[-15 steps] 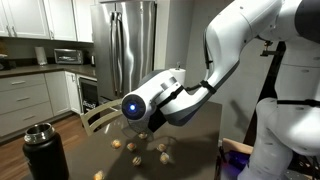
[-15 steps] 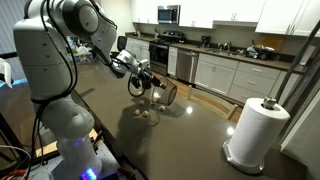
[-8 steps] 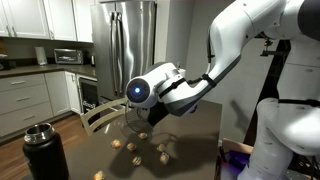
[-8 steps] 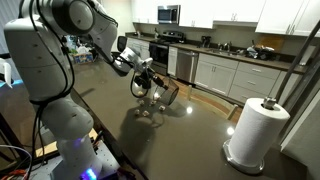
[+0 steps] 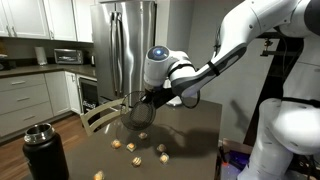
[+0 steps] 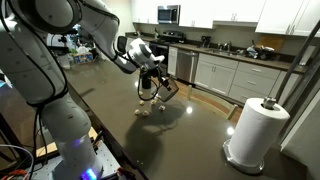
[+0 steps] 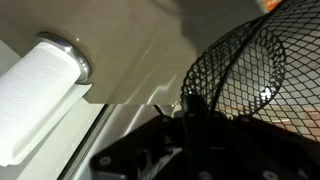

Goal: Pour the packets out of the basket onto the counter

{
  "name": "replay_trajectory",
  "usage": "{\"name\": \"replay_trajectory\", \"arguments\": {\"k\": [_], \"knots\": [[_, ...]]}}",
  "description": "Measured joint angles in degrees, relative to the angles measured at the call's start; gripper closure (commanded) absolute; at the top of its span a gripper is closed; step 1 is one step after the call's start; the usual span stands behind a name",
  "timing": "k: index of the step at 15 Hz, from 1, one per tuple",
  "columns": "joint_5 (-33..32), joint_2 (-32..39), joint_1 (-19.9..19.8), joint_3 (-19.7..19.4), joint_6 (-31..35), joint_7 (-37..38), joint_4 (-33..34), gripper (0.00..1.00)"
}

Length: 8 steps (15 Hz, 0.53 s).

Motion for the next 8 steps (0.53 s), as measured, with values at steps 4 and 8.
{"name": "replay_trajectory", "arguments": {"k": [4, 8], "knots": [[13.2, -0.3, -1.5, -1.9, 3.5, -12.9, -0.3, 0.99], [23.5, -0.3, -3.0, -2.1, 3.5, -21.8, -0.1, 0.99]]}}
